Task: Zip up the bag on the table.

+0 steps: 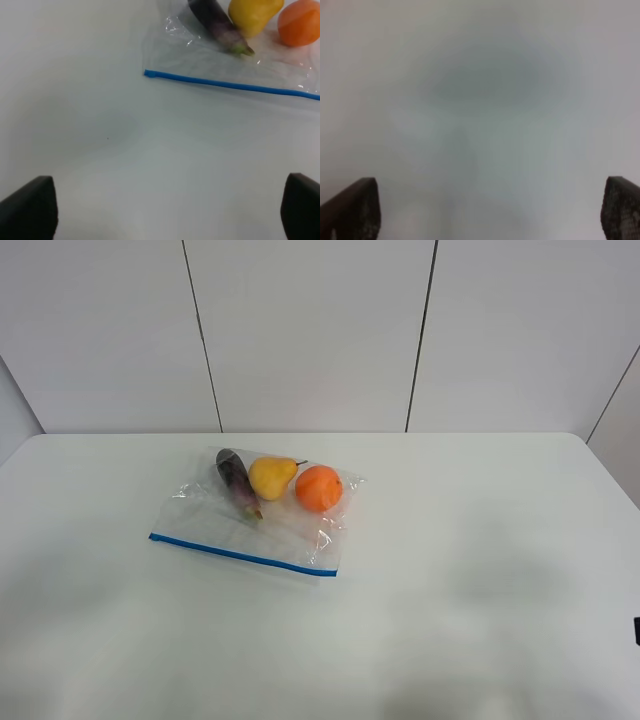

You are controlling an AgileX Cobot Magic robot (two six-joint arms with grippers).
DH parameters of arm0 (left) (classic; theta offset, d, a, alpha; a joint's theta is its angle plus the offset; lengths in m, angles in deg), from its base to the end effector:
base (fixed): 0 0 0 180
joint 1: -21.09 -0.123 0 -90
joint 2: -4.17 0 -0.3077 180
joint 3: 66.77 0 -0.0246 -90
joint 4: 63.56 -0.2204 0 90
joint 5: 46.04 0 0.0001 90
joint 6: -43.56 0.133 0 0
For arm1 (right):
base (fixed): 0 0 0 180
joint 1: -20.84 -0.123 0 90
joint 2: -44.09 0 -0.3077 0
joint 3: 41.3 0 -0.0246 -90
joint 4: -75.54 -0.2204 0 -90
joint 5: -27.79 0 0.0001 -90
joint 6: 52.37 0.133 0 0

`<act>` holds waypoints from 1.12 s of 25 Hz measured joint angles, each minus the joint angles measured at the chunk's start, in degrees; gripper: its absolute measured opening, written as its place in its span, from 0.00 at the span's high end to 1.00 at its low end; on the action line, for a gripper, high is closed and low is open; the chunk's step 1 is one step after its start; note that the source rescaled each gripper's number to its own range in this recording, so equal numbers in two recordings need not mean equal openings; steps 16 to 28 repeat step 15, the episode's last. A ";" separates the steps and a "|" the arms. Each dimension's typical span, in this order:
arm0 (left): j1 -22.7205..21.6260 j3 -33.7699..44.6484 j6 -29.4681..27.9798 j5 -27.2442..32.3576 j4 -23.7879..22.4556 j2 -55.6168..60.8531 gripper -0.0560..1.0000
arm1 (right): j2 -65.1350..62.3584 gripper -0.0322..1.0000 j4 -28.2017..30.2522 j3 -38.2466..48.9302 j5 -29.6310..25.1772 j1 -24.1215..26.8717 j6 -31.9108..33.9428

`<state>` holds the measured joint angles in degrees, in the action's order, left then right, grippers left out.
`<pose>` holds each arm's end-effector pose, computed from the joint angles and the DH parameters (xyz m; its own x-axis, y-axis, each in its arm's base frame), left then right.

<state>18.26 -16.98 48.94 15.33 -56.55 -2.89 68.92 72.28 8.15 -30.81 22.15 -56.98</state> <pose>-0.0169 -0.0151 0.2397 -0.4676 0.0118 -0.8839 0.0618 0.9979 -0.0194 0.0237 0.0059 0.2452 -0.6782 -0.0352 -0.7340 -0.0472 0.9989 -0.0043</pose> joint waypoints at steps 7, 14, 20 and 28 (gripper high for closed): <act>0.00 0.00 0.00 0.00 0.00 0.00 0.00 | -15.55 0.05 0.14 0.20 0.34 0.00 0.06; 0.00 0.00 0.00 0.00 0.00 0.00 0.00 | -17.78 0.05 1.26 0.31 0.34 0.00 1.15; 0.00 0.00 0.00 0.00 0.00 0.00 0.00 | -17.78 0.05 1.31 0.31 0.34 0.00 1.15; 0.00 0.00 0.00 0.00 0.00 0.00 0.00 | -17.78 0.05 1.31 0.31 0.34 0.00 1.15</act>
